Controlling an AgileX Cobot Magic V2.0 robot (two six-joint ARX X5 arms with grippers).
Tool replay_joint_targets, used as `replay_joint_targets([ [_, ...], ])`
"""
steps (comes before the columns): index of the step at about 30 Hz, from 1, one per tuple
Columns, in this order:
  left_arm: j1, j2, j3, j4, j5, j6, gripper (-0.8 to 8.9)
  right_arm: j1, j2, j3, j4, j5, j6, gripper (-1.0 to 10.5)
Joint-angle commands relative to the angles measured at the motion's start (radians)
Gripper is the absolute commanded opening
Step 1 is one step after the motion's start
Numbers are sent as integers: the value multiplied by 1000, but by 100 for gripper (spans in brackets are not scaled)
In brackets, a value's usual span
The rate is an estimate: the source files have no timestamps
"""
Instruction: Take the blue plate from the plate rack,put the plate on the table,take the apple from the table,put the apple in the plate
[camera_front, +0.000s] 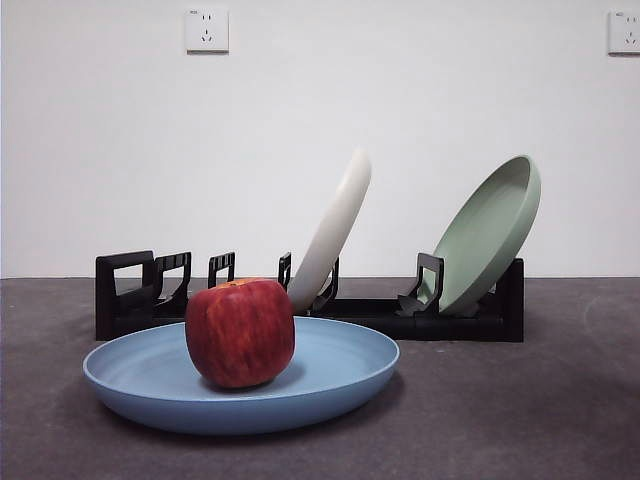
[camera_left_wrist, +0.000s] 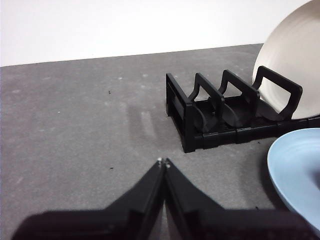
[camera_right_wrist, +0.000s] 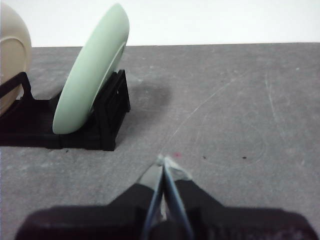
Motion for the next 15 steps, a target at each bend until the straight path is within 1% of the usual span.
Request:
replay_joint_targets([
  [1, 3, -3, -14, 5, 0, -6, -3, 0, -7, -18, 5, 0, 41, 1],
  [5, 3, -3, -14, 5, 0, -6, -3, 0, -7, -18, 5, 0, 42, 1],
  [8, 3, -3, -14, 5, 0, -7, -3, 1, 9, -18, 6, 0, 81, 1],
  [15, 3, -3, -14, 5, 0, -6, -3, 1, 24, -18, 6, 9, 81, 1],
])
